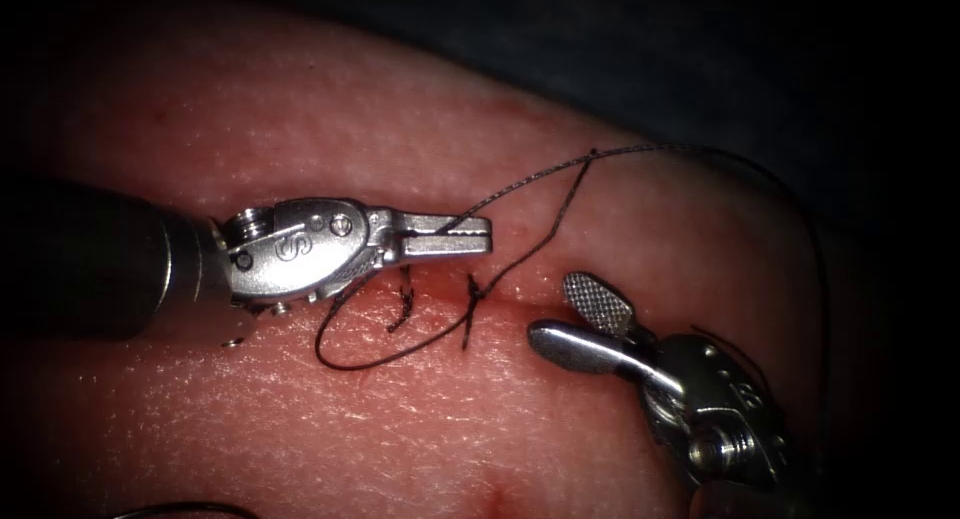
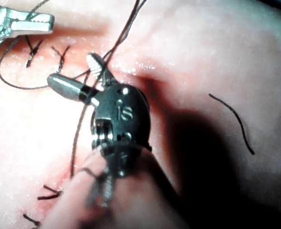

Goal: Wound Closure
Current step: Wrap the suture a single time counter clockwise around the right gripper.

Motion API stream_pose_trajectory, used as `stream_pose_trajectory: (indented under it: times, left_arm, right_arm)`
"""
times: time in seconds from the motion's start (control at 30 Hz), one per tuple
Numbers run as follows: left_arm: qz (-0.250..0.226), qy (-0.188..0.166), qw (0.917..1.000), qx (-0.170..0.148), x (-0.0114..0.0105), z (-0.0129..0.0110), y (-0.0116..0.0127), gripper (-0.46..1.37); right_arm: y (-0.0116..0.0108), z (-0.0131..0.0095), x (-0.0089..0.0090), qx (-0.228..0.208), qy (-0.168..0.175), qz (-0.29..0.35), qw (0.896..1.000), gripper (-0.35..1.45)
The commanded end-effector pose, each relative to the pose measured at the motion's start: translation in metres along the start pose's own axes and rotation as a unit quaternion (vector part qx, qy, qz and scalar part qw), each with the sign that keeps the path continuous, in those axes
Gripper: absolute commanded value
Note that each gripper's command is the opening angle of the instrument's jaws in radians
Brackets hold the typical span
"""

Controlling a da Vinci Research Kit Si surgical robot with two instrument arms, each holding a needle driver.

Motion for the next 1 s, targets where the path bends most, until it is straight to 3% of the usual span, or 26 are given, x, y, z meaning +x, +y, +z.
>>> stream_pose_trajectory:
  times: [0.03, 0.13, 0.17, 0.27, 0.33, 0.37, 0.4, 0.43, 0.47, 0.73, 0.83, 1.0]
  left_arm:
    - [-0.002, -0.002, 1.0, -0.003, 0.0002, -0.0002, 0.0, -0.35]
    - [-0.004, 0.003, 1.0, -0.003, 0.0005, -0.0004, 0.0002, -0.35]
    - [-0.005, 0.007, 1.0, -0.002, 0.0008, -0.0006, 0.0003, -0.35]
    - [-0.008, 0.014, 0.9999, -0.004, 0.0011, -0.0009, 0.0005, -0.35]
    - [-0.006, 0.019, 0.9998, -0.007, 0.0014, -0.001, 0.0006, -0.35]
    - [-0.008, 0.024, 0.9997, -0.008, 0.0016, -0.0011, 0.0006, -0.35]
    - [-0.008, 0.025, 0.9996, -0.008, 0.0017, -0.0011, 0.0007, -0.35]
    - [-0.012, 0.029, 0.9995, -0.011, 0.0018, -0.0011, 0.0007, -0.35]
    - [-0.013, 0.035, 0.9992, -0.012, 0.0019, -0.0011, 0.0007, -0.35]
    - [-0.044, 0.051, 0.9975, -0.023, 0.0031, -0.0001, 0.0008, -0.35]
    - [-0.068, 0.053, 0.9956, -0.035, 0.0039, 0.0005, 0.0012, -0.35]
    - [-0.085, 0.051, 0.994, -0.046, 0.0053, 0.0013, 0.0017, -0.35]
  right_arm:
    - [-0.0001, -0.0001, 0.0, 0.011, -0.005, -0.01, 1.0, 1.15]
    - [-0.0004, 0.0, 0.0, 0.001, -0.005, -0.011, 1.0, 1.13]
    - [-0.0001, 0.0003, -0.0001, -0.02, -0.007, -0.051, 0.998, 1.17]
    - [0.0007, 0.0006, -0.0004, -0.035, -0.015, -0.079, 0.996, 1.16]
    - [0.0015, 0.001, -0.0007, -0.039, -0.016, -0.101, 0.994, 1.05]
    - [0.0021, 0.0012, -0.0009, -0.036, -0.015, -0.102, 0.994, 0.86]
    - [0.0022, 0.0012, -0.0009, -0.032, -0.014, -0.102, 0.994, 0.78]
    - [0.0026, 0.0013, -0.0009, -0.016, -0.012, -0.11, 0.994, 0.47]
    - [0.0031, 0.0015, -0.0009, 0.014, -0.016, -0.116, 0.993, -0.35]
    - [0.005, 0.0027, -0.0006, 0.031, -0.02, -0.125, 0.991, -0.35]
    - [0.0055, 0.0035, -0.0005, 0.043, -0.041, -0.13, 0.99, -0.35]
    - [0.0059, 0.0051, -0.0004, 0.054, -0.046, -0.137, 0.988, -0.35]
